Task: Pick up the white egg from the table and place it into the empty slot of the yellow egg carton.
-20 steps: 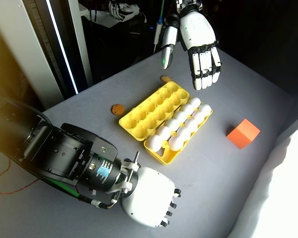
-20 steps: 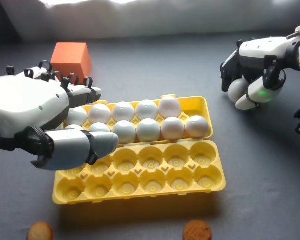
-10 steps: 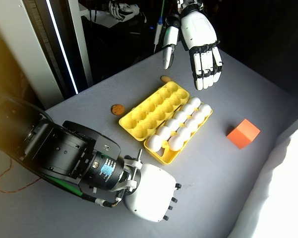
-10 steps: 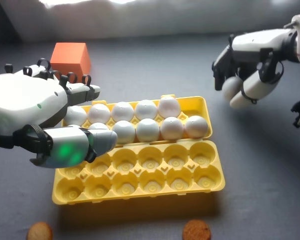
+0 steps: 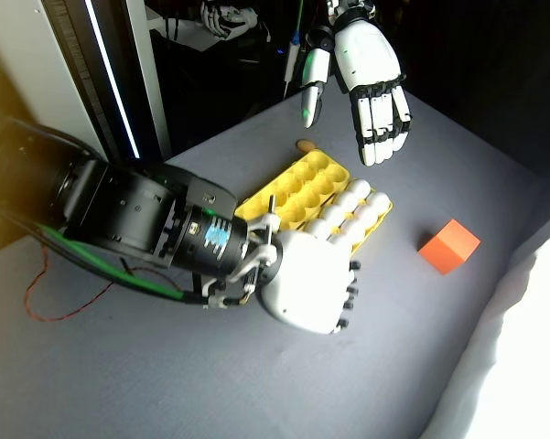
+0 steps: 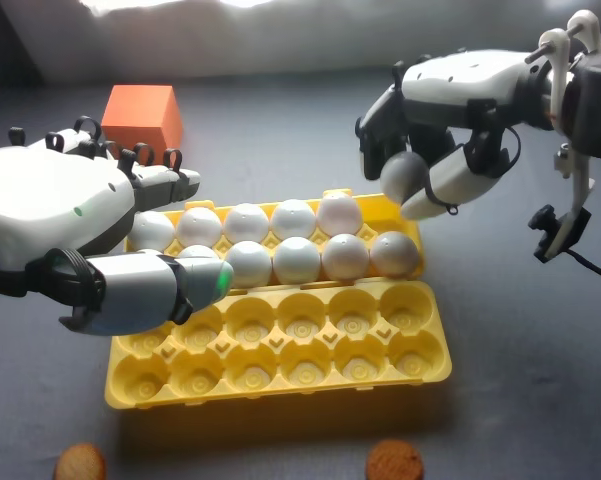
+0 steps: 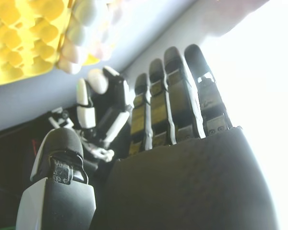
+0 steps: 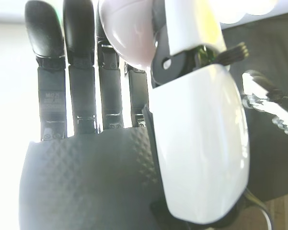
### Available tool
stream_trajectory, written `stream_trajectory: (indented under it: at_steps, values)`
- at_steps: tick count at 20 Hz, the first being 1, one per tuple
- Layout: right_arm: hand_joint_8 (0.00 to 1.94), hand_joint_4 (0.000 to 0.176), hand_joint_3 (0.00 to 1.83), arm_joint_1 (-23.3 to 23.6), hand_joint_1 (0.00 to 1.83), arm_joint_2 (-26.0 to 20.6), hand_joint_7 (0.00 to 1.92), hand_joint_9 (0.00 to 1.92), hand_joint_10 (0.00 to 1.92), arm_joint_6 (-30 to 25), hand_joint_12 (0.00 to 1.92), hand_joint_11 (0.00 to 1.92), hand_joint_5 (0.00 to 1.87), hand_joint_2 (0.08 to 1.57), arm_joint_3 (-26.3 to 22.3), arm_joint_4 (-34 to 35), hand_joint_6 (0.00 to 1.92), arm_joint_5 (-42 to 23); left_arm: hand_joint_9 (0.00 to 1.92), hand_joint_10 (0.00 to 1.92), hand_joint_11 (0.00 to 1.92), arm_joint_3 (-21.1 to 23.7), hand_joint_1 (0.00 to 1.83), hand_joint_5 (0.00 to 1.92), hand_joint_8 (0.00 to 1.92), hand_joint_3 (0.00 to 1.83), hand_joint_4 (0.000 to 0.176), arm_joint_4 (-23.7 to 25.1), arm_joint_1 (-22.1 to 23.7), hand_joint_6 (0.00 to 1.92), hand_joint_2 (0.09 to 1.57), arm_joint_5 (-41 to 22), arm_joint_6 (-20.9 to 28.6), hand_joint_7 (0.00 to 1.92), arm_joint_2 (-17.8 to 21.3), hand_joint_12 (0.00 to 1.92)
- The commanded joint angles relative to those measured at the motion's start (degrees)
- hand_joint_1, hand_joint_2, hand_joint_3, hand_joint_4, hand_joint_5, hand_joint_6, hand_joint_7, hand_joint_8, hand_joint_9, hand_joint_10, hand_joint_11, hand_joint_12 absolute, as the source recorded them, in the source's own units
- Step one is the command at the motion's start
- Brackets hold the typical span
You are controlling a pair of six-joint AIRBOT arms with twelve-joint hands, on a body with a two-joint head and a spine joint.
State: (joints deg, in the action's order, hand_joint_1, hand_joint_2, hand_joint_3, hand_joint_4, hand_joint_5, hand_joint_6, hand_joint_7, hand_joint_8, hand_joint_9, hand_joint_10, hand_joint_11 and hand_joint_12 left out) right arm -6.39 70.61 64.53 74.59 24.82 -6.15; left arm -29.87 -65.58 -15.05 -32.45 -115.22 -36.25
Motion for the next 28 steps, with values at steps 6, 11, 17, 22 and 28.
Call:
stream_trajectory:
  at_steps: [6, 11, 17, 22, 28]
  values:
    - [1.02, 0.022, 0.0, -2.5, 1.21, -0.19, 0.97, 0.99, 0.95, -0.2, 1.44, 0.78, 0.91, 1.14, -0.15, 0.14, 1.11, -9.5, 0.35, 0.0, 0.0, -0.1, 0.0, 0.25, 0.0, 0.0, 0.0, 2.41, 0.86, 0.0, 1.26, -3.49, 0.31, 0.33, 0.55, 0.82]
    - [0.99, 0.017, 0.0, -4.15, 1.21, 0.07, 0.99, 1.04, 0.88, -6.29, 1.37, 0.81, 0.91, 1.14, -0.17, 0.12, 1.11, -9.93, 0.34, 0.0, 0.0, -0.12, 0.0, 0.26, 0.0, 0.0, 0.0, 2.41, 0.86, 0.0, 1.26, -3.5, 0.32, 0.32, 0.55, 0.9]
    - [0.98, 0.014, 0.0, -5.58, 1.21, 0.08, 1.0, 1.07, 0.73, -8.72, 1.35, 0.81, 0.88, 1.14, -0.94, -0.27, 1.16, -11.4, 0.37, 0.01, 0.0, -0.13, 0.0, 0.27, 0.01, 0.0, 0.0, 2.44, 0.85, 0.0, 1.27, -3.49, 0.32, 0.34, 0.54, 0.98]
    - [0.98, 0.0, 0.0, -6.39, 1.33, 0.04, 0.94, 0.94, 1.15, -8.71, 1.41, 0.73, 0.86, 1.14, -1.55, -2.83, 1.15, -13.81, 0.35, 0.0, 0.0, -0.11, 0.0, 0.24, 0.0, 0.0, 0.0, 2.44, 0.85, 0.0, 1.26, -3.49, 0.34, 0.31, 0.54, 0.94]
    - [0.27, 0.0, 0.0, -6.25, 1.09, 0.04, 0.83, 0.81, 0.4, -8.71, 1.37, 0.52, 0.65, 1.1, -1.54, -3.54, 0.37, -15.61, 0.38, 0.0, 0.0, -0.14, 0.0, 0.27, 0.0, 0.0, 0.0, 2.44, 0.85, 0.0, 1.26, -3.49, 0.34, 0.34, 0.55, 0.99]
